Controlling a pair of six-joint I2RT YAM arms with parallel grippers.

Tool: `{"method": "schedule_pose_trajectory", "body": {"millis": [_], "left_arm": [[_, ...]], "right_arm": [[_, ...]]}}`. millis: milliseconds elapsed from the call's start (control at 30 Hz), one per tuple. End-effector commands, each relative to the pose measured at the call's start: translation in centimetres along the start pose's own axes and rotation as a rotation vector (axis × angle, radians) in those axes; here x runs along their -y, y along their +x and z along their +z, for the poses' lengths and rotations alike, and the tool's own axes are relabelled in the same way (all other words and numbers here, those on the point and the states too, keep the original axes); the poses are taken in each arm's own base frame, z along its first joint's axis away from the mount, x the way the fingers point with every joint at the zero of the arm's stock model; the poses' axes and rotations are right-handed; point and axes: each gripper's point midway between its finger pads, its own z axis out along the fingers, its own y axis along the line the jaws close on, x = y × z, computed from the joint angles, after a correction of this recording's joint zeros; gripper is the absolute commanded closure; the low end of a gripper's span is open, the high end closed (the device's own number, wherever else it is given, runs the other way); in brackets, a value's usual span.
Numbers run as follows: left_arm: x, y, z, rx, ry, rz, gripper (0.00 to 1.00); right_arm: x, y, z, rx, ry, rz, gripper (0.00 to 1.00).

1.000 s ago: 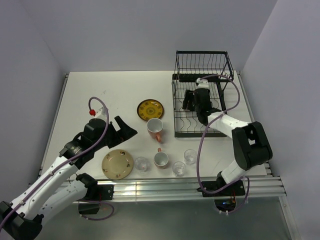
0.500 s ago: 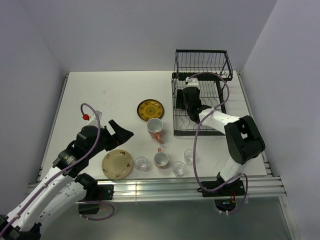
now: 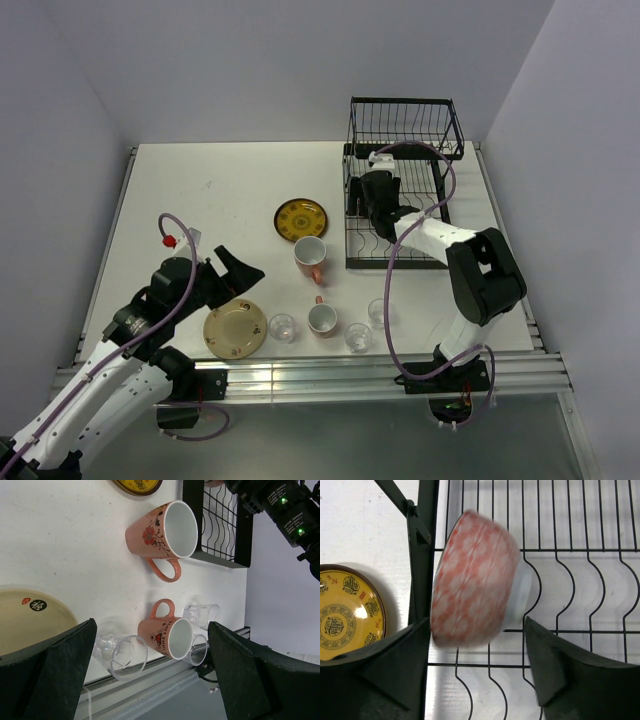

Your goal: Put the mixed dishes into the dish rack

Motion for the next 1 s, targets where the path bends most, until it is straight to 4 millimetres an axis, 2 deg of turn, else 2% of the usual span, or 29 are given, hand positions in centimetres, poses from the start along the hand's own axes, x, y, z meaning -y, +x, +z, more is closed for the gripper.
{"method": "schedule_pose_trajectory", "body": {"millis": [0, 133, 200, 467, 533, 567, 600, 633, 667, 700, 733, 767, 800, 833, 867, 900, 933, 967], "left_arm": [[0.6, -0.3, -0.1, 0.001, 0.016, -0.007, 0.01], [0.8, -0.2, 0.3, -0.007, 0.021, -0.008, 0.01], [0.9, -0.1, 0.6, -0.017, 0.019, -0.009, 0.01], [1.1, 0.2, 2.0, -0.040, 0.016, -0.036, 0.01], [1.1, 0.2, 2.5, -0.053, -0.010, -0.052, 0.02], [0.8, 0.5, 3.3, -0.078, -0.040, -0.060, 0.03], [1.0, 0.6, 3.6, -0.097, -0.044, -0.065, 0.03], [2.1, 0.1, 3.8, -0.101, -0.036, -0.065, 0.04], [1.8, 0.4, 4.8, -0.130, -0.078, -0.067, 0.04], [2.1, 0.2, 5.1, -0.136, -0.091, -0.064, 0.05], [3.9, -1.2, 5.2, -0.116, -0.078, -0.058, 0.05], [3.7, -1.2, 6.2, -0.133, -0.120, -0.055, 0.05], [3.9, -1.5, 6.5, -0.139, -0.139, -0.045, 0.05], [5.8, -2.8, 6.7, -0.121, -0.116, -0.039, 0.05], [5.8, -2.8, 7.9, -0.145, -0.148, -0.037, 0.05], [6.1, -3.1, 8.4, -0.149, -0.160, -0.027, 0.05], [7.2, -3.9, 9.5, -0.152, -0.167, -0.024, 0.05], [7.6, -4.0, 10.1, -0.164, -0.173, -0.024, 0.05]], "right_arm": [[0.0, -1.3, 0.2, 0.017, 0.028, 0.011, 0.15], [0.0, -1.3, 0.2, 0.012, 0.035, 0.011, 0.09], [0.0, -1.1, 0.2, 0.005, 0.035, 0.008, 0.00], [0.1, -1.4, -0.2, 0.013, 0.041, 0.006, 0.00], [1.0, -1.8, -1.5, 0.013, 0.074, 0.023, 0.00], [1.4, -1.9, -3.0, 0.007, 0.083, 0.050, 0.00], [1.9, -1.8, -3.8, 0.001, 0.098, 0.065, 0.00], [2.0, -1.9, -4.7, -0.005, 0.094, 0.081, 0.00], [2.1, -1.4, -5.5, -0.024, 0.091, 0.109, 0.00], [2.4, -1.6, -7.2, -0.035, 0.078, 0.125, 0.00], [2.2, -1.4, -8.2, -0.052, 0.056, 0.139, 0.00], [2.3, -1.2, -9.1, -0.068, 0.055, 0.164, 0.00], [2.7, -1.1, -10.9, -0.088, 0.052, 0.171, 0.00], [2.5, -0.9, -11.9, -0.110, 0.028, 0.186, 0.00], [2.3, -0.8, -12.9, -0.128, 0.009, 0.216, 0.00], [2.6, -0.6, -14.9, -0.152, -0.013, 0.226, 0.01], [1.7, -0.2, -16.1, -0.185, -0.077, 0.240, 0.01], [1.4, -0.7, -18.0, -0.173, -0.127, 0.272, 0.01]]}}
